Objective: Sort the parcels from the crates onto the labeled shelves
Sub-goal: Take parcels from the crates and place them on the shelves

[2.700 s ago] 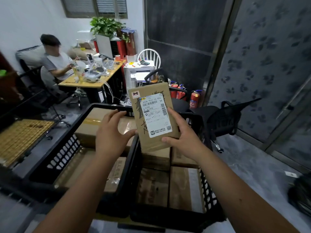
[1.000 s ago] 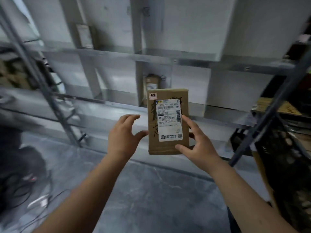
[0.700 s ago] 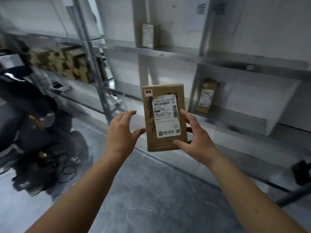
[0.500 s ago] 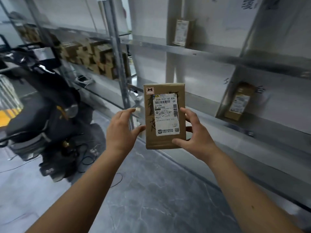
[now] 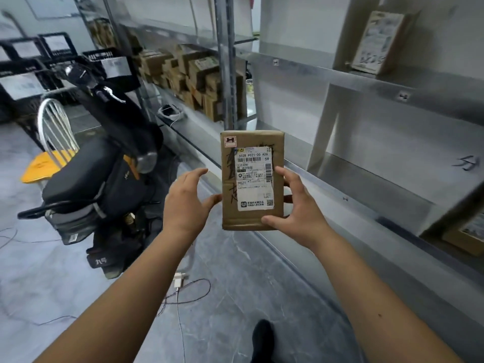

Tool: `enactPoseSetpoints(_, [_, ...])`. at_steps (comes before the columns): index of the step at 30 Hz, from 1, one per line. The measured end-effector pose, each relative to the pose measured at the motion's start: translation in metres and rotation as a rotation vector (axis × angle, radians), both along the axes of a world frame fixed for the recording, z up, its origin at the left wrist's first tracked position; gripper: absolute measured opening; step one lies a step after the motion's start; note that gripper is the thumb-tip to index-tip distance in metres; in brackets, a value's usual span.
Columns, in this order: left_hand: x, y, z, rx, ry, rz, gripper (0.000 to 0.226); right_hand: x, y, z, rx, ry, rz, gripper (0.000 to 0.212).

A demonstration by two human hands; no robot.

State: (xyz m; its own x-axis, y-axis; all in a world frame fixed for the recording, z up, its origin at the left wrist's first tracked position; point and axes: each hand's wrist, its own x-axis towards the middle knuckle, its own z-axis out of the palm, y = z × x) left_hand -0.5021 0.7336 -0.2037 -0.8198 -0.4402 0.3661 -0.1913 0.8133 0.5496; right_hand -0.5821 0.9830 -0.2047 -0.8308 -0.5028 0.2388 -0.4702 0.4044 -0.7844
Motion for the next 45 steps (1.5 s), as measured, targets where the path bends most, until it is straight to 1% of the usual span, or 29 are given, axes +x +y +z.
enactPoseSetpoints(6, [-0.096,-0.033,-0.006,-0.02,-0.026,0.007,0.064,-0.107,-0.038,-0.011,-0.003,-0.051,0.044,0.108])
enactPoseSetpoints(15, [-0.203,-0.068,-0.013,0.044,-0.051,0.044,0.062,-0.211,-0.072,-0.022,-0.068,-0.166,0.081,0.101])
enactPoseSetpoints(20, [-0.28,-0.089,-0.017,0.038,-0.07,-0.021,0.059,-0.264,-0.094,-0.037,-0.06,-0.167,-0.022,0.105])
enactPoseSetpoints(24, [-0.351,-0.117,-0.029,0.035,-0.108,-0.088,0.052,-0.309,-0.12,-0.052,-0.063,-0.163,-0.126,0.103])
enactPoseSetpoints(28, [-0.424,-0.156,-0.036,-0.021,-0.142,-0.176,0.049,-0.358,-0.159,-0.065,-0.036,-0.199,-0.223,0.104])
enactPoseSetpoints(31, [-0.475,-0.183,-0.036,-0.076,-0.187,-0.264,0.053,-0.387,-0.187,-0.074,-0.039,-0.198,-0.302,0.115])
enactPoseSetpoints(34, [-0.52,-0.206,-0.039,-0.117,-0.224,-0.35,0.055,-0.413,-0.211,-0.082,0.01,-0.199,-0.371,0.128])
enactPoseSetpoints(39, [-0.577,-0.234,-0.057,-0.166,-0.275,-0.492,0.051,-0.448,-0.251,-0.098,0.101,-0.131,-0.463,0.136])
enactPoseSetpoints(42, [-0.599,-0.244,-0.072,-0.196,-0.276,-0.51,0.047,-0.467,-0.264,-0.112,0.148,-0.073,-0.504,0.135])
enactPoseSetpoints(45, [-0.614,-0.25,-0.086,-0.203,-0.255,-0.518,0.037,-0.482,-0.274,-0.128,0.128,-0.026,-0.552,0.134])
